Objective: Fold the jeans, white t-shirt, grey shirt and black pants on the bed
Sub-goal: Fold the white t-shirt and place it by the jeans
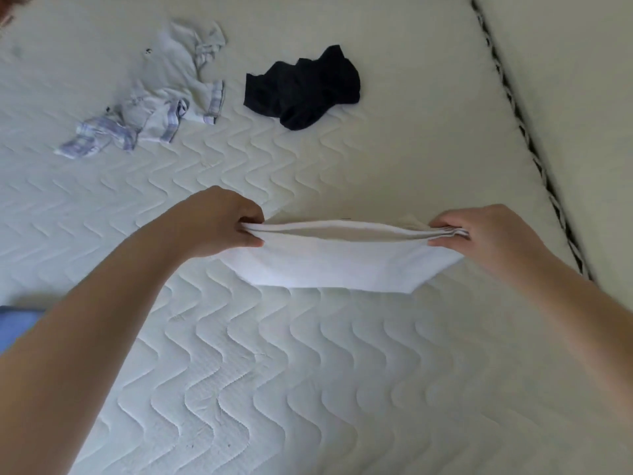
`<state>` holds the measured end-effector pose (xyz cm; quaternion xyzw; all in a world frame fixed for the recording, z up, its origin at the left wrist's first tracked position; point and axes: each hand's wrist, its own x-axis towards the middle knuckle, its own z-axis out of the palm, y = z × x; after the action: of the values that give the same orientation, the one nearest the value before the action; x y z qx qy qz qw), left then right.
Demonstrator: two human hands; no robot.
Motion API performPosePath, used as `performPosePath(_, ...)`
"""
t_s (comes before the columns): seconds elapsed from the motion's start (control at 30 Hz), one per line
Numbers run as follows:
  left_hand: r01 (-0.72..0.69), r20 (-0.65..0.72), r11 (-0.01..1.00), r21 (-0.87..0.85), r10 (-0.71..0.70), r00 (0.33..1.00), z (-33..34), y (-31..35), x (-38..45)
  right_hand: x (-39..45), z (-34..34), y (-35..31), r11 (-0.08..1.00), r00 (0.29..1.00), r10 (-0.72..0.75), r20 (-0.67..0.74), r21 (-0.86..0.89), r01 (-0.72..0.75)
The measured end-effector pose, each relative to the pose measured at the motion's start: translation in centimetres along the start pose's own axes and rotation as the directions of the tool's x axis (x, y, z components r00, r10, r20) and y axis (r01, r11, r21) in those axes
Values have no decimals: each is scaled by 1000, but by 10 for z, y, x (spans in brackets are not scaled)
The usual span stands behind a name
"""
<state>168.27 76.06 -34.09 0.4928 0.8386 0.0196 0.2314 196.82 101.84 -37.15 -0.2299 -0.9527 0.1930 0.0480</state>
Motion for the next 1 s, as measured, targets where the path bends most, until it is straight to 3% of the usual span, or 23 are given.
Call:
performPosePath(0.13, 14, -161, 994, 104, 2, 987, 7, -2, -19, -11, -8, -9, 997, 996, -52, -79, -69, 46)
performPosePath(0.23, 50, -298, 990, 134, -8, 955, 67, -12, -18, -28, 40, -4, 990, 995, -24, -93, -137, 11)
performPosePath(0.33, 36, -341, 995, 98, 0, 940, 145, -25, -13, -48, 105, 3, 989, 989, -20, -146, -151, -2)
performPosePath(0.47, -88, -400, 996, 32, 93, 912, 258, -38, -15, -85, 201, 23, 988, 999, 19, -39, -152, -24)
performPosePath(0.57, -128, -415, 989, 75, 148, 897, 331, -42, -32, -118, 254, 32, 990, 999, 2, 52, -141, 5)
performPosePath(0.67, -54, -289, 993, 103, 82, 954, 375, -33, -56, -152, 289, 34, 982, 995, 25, 93, -187, -7)
performPosePath(0.77, 66, -109, 991, 114, -53, 993, 400, -18, -81, -187, 304, 33, 966, 911, 161, 379, -248, -67)
performPosePath(0.83, 94, -40, 991, 97, -90, 995, 403, -14, -87, -203, 306, 28, 965, 850, 191, 491, -253, -71)
performPosePath(0.9, 117, -61, 993, -28, -119, 991, 393, -16, -82, -202, 300, 24, 971, 883, 189, 430, -218, -102)
performPosePath(0.97, 136, -220, 979, -151, -167, 961, 377, -21, -73, -190, 290, 23, 967, 944, 255, 211, -80, -244)
performPosePath(1.0, 177, -284, 962, -206, -232, 930, 371, -26, -68, -183, 288, 25, 942, 938, 335, 85, -6, -336)
